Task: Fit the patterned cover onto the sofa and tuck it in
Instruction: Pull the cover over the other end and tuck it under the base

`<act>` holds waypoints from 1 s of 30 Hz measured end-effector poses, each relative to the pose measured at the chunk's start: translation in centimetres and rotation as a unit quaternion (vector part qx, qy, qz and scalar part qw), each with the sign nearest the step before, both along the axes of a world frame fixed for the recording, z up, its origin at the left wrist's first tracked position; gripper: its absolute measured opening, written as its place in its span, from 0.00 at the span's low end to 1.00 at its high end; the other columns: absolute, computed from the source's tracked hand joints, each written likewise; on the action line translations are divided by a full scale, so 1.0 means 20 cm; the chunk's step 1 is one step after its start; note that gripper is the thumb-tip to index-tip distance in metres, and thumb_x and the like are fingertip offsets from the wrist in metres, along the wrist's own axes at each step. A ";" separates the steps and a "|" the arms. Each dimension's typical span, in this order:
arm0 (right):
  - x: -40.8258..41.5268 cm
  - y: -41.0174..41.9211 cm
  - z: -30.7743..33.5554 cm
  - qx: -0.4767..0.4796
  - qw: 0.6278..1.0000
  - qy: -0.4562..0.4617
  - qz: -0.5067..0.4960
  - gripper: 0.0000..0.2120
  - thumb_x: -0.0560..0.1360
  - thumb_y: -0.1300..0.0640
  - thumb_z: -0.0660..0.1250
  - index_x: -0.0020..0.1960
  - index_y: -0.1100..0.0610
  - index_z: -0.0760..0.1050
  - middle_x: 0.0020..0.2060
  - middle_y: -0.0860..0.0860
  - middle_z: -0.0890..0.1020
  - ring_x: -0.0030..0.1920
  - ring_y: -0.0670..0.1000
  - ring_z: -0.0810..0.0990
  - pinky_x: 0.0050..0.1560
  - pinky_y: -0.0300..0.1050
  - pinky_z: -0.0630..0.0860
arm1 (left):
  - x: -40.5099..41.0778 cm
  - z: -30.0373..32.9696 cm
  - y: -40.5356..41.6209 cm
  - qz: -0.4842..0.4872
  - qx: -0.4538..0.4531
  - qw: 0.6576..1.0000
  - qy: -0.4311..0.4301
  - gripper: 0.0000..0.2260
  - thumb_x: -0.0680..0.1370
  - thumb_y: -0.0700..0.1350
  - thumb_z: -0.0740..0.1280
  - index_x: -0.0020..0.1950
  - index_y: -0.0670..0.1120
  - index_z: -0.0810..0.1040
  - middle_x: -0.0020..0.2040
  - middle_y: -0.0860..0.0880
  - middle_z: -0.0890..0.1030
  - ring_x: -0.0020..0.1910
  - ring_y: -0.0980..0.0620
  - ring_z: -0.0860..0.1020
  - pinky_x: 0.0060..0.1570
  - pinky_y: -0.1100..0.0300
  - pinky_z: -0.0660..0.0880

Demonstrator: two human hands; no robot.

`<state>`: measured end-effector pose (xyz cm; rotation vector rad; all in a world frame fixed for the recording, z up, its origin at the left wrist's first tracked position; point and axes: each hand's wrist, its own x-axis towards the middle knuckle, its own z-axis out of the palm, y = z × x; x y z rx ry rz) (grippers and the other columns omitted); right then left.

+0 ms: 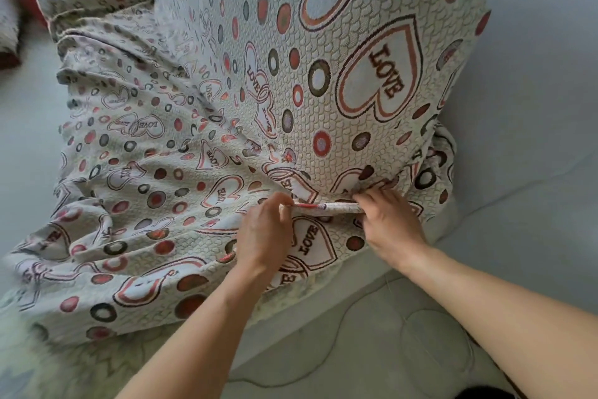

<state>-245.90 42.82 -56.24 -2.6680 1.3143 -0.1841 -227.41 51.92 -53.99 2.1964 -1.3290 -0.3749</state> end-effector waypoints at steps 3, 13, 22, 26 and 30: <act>0.03 0.01 -0.01 -0.009 1.000 0.011 -0.004 0.22 0.67 0.67 0.65 0.61 0.62 0.75 0.53 0.58 0.79 0.53 0.60 0.75 0.62 0.54 0.69 | -0.03 -0.01 0.00 0.023 0.011 1.000 0.008 0.09 0.80 0.42 0.58 0.55 0.46 0.77 0.42 0.43 0.82 0.40 0.45 0.77 0.37 0.55 0.70; 0.15 0.20 0.02 -0.031 0.985 0.039 0.163 0.33 0.61 0.58 0.71 0.66 0.55 0.69 0.62 0.54 0.73 0.62 0.55 0.71 0.65 0.58 0.66 | 0.03 -0.13 0.25 -0.231 0.129 0.958 -0.115 0.31 0.65 0.59 0.74 0.60 0.48 0.66 0.58 0.53 0.70 0.58 0.52 0.67 0.52 0.55 0.73; 0.21 0.28 0.07 -0.065 0.968 0.062 0.236 0.20 0.64 0.39 0.72 0.47 0.52 0.76 0.41 0.50 0.77 0.40 0.52 0.76 0.41 0.47 0.72 | 0.09 -0.15 0.29 -0.140 0.035 0.985 -0.094 0.04 0.75 0.45 0.68 0.47 0.47 0.74 0.43 0.49 0.77 0.42 0.44 0.76 0.40 0.50 0.73; 0.26 0.29 0.09 -0.021 0.986 0.076 0.146 0.22 0.57 0.45 0.79 0.46 0.50 0.77 0.43 0.52 0.78 0.43 0.54 0.77 0.40 0.49 0.74 | 0.09 -0.12 0.28 -0.051 0.033 0.997 -0.039 0.07 0.81 0.48 0.59 0.47 0.48 0.72 0.43 0.46 0.82 0.46 0.42 0.78 0.40 0.52 0.70; 0.32 0.27 0.16 0.041 0.985 0.059 0.158 0.05 0.74 0.57 0.66 0.48 0.50 0.73 0.45 0.49 0.80 0.49 0.54 0.76 0.55 0.51 0.66 | 0.09 -0.09 0.30 -0.070 0.068 0.995 0.006 0.05 0.80 0.50 0.61 0.48 0.49 0.70 0.43 0.48 0.80 0.45 0.44 0.78 0.41 0.52 0.71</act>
